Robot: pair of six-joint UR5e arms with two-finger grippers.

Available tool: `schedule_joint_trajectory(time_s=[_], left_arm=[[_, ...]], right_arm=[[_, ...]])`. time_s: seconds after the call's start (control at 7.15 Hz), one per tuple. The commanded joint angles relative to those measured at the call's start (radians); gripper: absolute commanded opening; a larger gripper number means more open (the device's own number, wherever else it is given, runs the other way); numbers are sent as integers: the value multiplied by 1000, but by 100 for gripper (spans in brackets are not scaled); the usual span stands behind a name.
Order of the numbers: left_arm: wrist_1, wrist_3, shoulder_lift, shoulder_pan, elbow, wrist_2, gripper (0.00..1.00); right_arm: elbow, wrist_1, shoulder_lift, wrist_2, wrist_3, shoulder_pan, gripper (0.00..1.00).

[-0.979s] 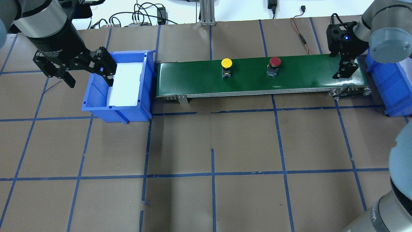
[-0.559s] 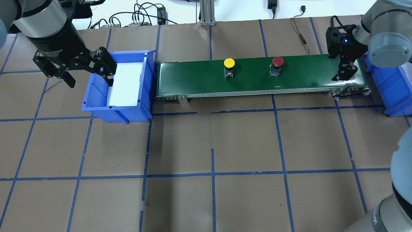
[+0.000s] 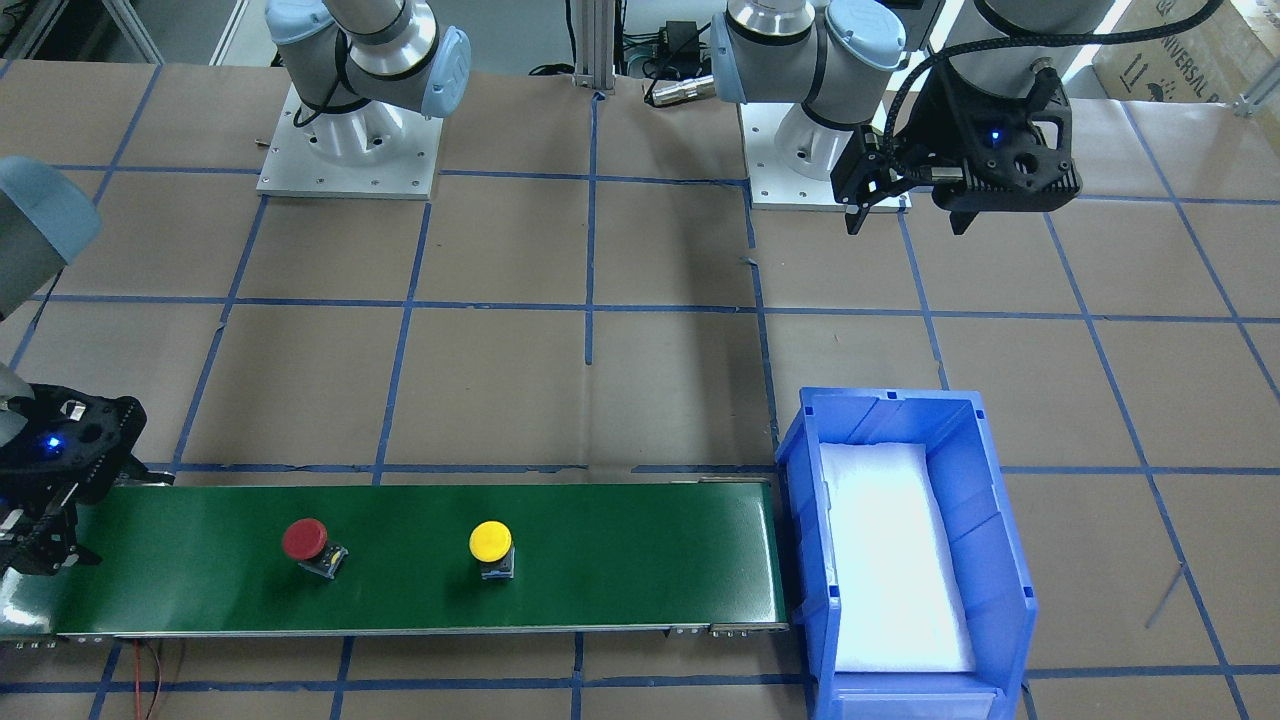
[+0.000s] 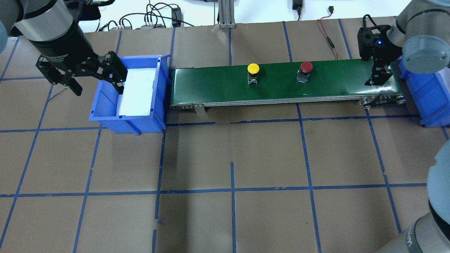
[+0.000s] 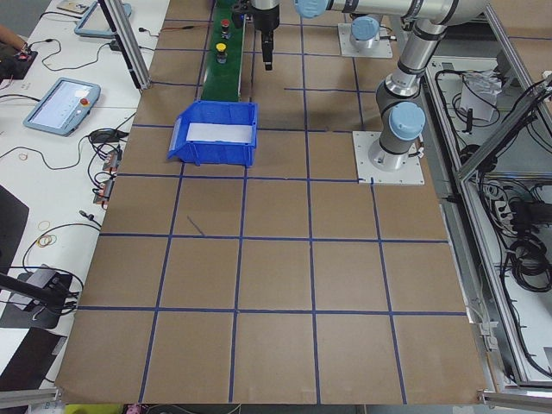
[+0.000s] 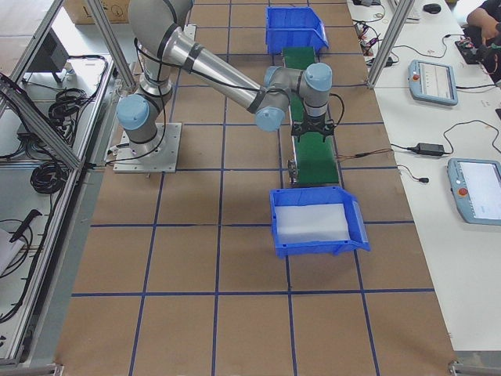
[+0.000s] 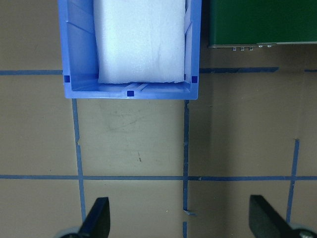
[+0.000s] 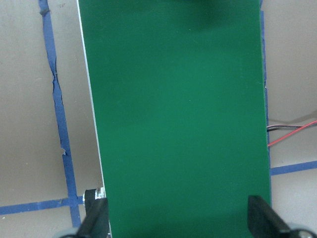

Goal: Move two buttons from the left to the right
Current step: 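Hold the right gripper above the belt end while buttons ride toward it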

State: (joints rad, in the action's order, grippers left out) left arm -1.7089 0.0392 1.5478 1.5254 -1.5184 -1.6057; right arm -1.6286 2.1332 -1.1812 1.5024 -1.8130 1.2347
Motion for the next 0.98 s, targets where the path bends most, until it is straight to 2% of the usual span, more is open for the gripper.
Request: schedule_joint_trajectory(time_s=[0.0, 0.84], left_arm=[[0, 1, 0, 1, 0, 1, 100], [6, -13, 2, 9, 1, 3, 100]], right_arm=[[0, 5, 0, -1, 0, 0, 100], [3, 7, 2, -4, -2, 0, 100]])
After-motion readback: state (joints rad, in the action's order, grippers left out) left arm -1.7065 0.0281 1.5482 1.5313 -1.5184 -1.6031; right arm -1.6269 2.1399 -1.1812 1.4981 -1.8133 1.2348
